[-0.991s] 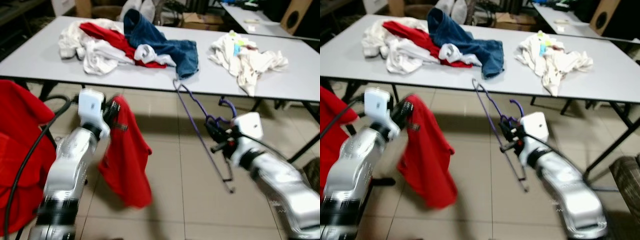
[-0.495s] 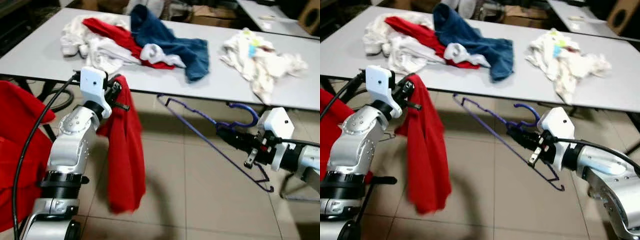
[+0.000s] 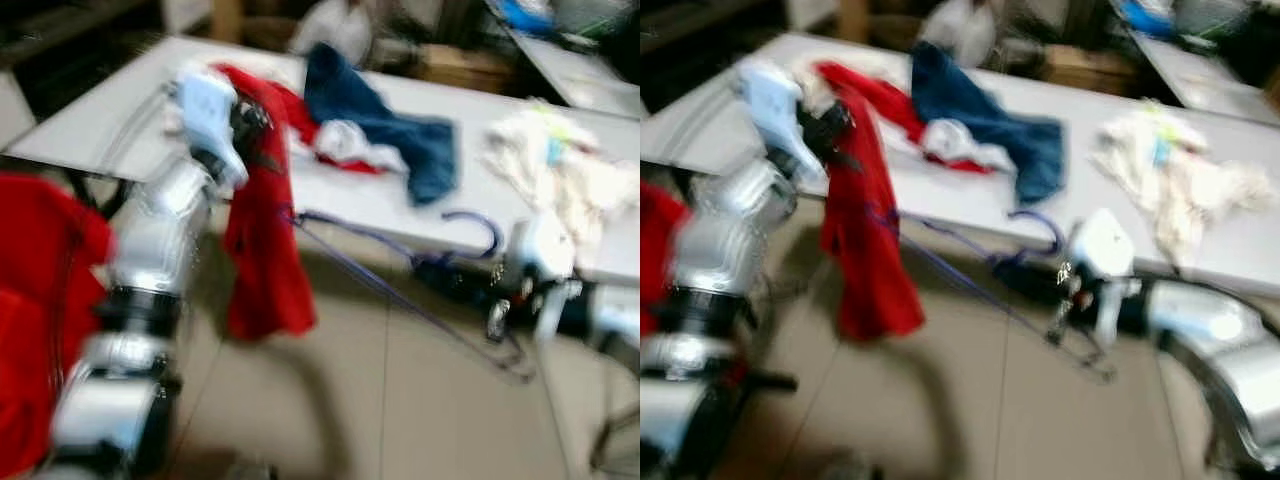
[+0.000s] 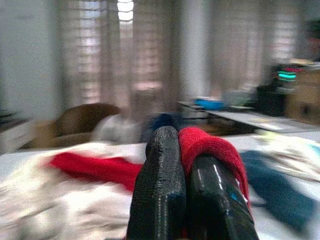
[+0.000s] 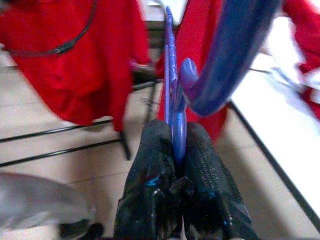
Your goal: Hang hanger
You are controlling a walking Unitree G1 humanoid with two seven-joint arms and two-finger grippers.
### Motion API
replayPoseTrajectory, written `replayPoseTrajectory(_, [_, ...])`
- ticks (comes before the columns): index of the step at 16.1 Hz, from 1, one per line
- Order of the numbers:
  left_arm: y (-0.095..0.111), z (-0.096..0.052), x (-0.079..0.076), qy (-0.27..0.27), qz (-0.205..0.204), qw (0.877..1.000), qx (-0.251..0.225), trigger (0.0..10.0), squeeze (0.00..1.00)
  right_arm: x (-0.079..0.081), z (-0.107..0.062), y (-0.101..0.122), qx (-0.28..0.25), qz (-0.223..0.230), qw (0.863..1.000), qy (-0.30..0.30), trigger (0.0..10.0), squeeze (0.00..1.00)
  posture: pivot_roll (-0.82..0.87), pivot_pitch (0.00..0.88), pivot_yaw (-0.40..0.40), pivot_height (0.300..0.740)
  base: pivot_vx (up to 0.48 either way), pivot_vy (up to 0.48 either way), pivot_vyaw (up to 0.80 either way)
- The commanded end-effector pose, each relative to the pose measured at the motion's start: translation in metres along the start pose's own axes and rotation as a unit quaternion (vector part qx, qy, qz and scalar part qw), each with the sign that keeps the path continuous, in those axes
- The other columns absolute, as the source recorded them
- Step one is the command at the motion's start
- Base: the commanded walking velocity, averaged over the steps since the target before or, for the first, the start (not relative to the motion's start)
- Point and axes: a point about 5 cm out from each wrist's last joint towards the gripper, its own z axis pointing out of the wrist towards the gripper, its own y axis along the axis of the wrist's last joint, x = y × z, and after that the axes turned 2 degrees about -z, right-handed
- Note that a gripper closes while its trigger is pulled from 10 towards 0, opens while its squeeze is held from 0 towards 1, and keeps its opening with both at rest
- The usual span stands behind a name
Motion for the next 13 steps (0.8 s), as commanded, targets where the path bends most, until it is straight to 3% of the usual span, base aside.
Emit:
replayPoseTrajectory(1, [0.006,0.014,-0.013,-0.024,-0.002,1.0,-0.011,10.0,0.0,-0.003,-0.007,0.001,0.011,-0.001,1.0,0.001,10.0,0.0,0.03,0.0,-0.067,0.74,0.48,0.0,0.0])
replayPoseTrajectory(3, [0.022,0.025,-0.014,-0.035,-0.008,0.999,-0.036,10.0,0.0,-0.001,-0.006,0.005,0.009,0.0,1.0,0.02,10.0,0.0,0.03,0.0,-0.07,0.74,0.48,0.0,0.0])
replayPoseTrajectory(8, [0.065,0.033,-0.039,-0.113,-0.037,0.987,-0.11,10.0,0.0,0.005,0.025,0.0,0.02,-0.017,0.998,0.053,10.0,0.0,0.02,0.0,-0.062,0.74,0.48,0.0,0.0])
replayPoseTrajectory(11, [0.108,0.037,-0.054,-0.164,-0.065,0.969,-0.173,10.0,0.0,-0.001,0.055,0.002,0.001,-0.023,0.999,0.046,10.0,0.0,0.05,0.0,-0.078,0.74,0.48,0.0,0.0])
replayPoseTrajectory(13, [0.128,0.032,-0.065,-0.204,-0.079,0.956,-0.195,10.0,0.0,-0.017,0.072,0.014,-0.033,-0.032,0.999,0.017,10.0,0.0,0.05,0.0,-0.082,0.74,0.48,0.0,0.0])
